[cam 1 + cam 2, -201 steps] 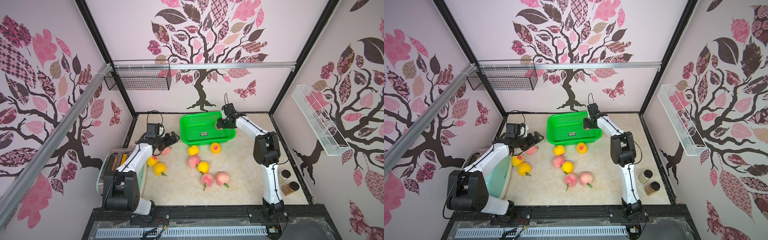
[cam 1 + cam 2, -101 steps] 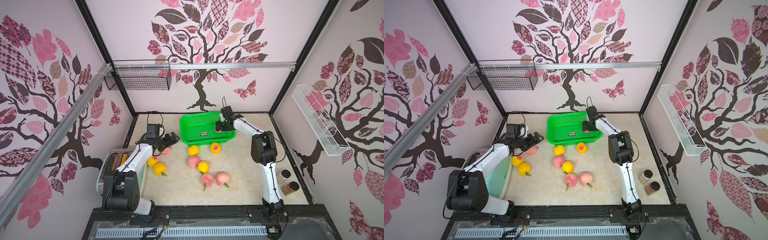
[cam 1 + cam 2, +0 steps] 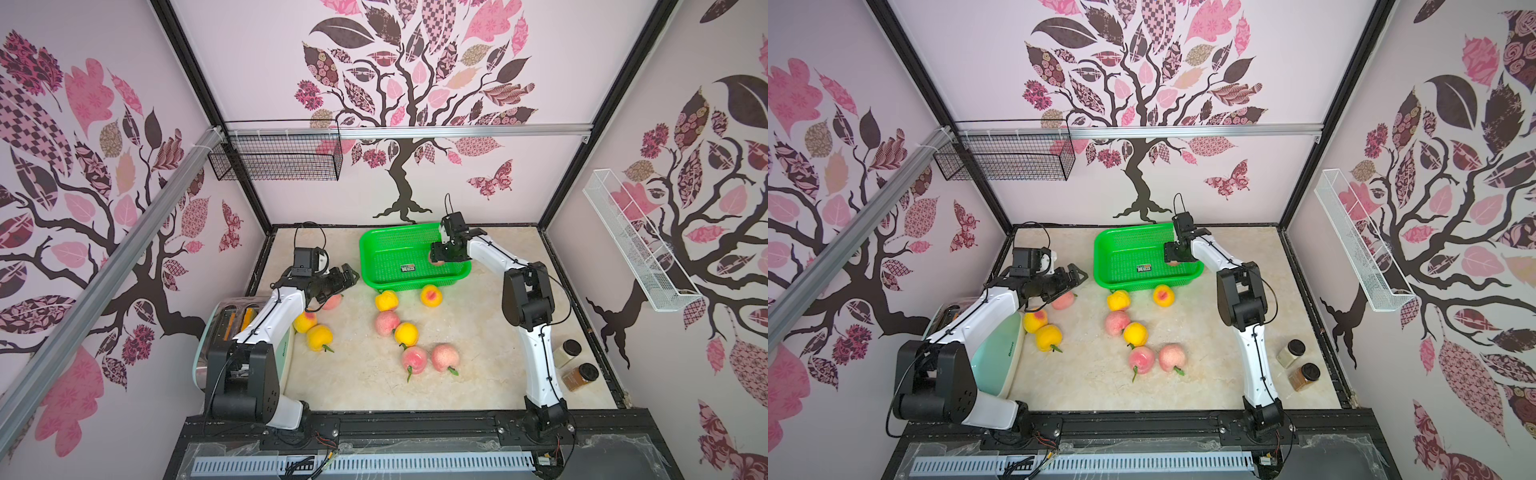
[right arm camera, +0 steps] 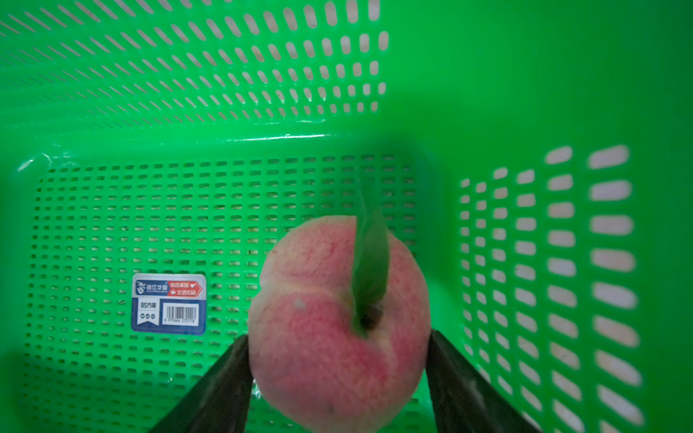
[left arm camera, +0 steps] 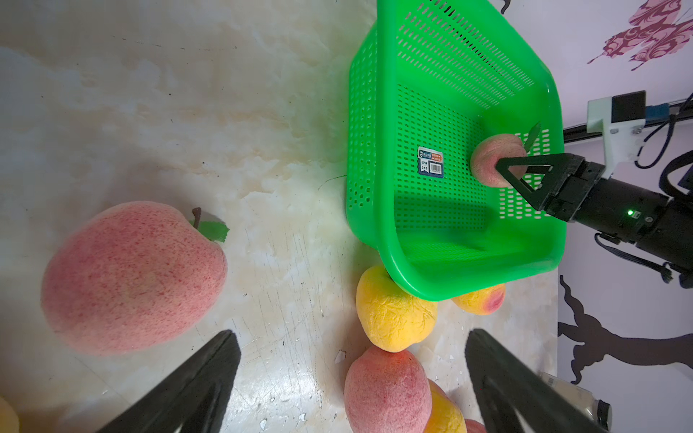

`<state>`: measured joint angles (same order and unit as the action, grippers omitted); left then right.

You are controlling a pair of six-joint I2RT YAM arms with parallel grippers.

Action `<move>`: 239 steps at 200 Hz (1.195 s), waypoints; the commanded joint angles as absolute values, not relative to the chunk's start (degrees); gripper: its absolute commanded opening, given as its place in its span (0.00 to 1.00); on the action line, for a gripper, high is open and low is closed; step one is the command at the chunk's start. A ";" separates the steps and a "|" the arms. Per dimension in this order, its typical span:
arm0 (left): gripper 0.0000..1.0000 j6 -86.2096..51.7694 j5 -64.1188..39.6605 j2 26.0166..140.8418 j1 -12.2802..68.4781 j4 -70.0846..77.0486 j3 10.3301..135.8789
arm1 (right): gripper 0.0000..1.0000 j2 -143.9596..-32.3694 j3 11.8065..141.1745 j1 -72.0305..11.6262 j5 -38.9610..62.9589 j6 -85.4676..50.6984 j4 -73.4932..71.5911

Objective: Put the peaches into the basket
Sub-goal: Place the peach in the basket, then pick up the peach from the center of the board.

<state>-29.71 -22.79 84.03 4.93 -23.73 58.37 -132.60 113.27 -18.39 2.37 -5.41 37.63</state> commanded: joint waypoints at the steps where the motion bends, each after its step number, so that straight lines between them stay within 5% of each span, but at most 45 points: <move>1: 0.98 -29.24 -22.93 83.16 5.09 -23.55 58.09 | 0.75 -132.25 114.39 -18.40 2.23 -5.95 38.22; 116: 0.98 -29.57 -23.88 83.14 5.15 -23.32 58.44 | 0.85 -120.60 112.90 -18.42 3.25 -5.35 39.08; 239: 0.96 -28.75 -24.10 79.85 10.97 -27.74 53.25 | 0.80 -90.09 73.47 -18.60 8.10 -7.00 25.48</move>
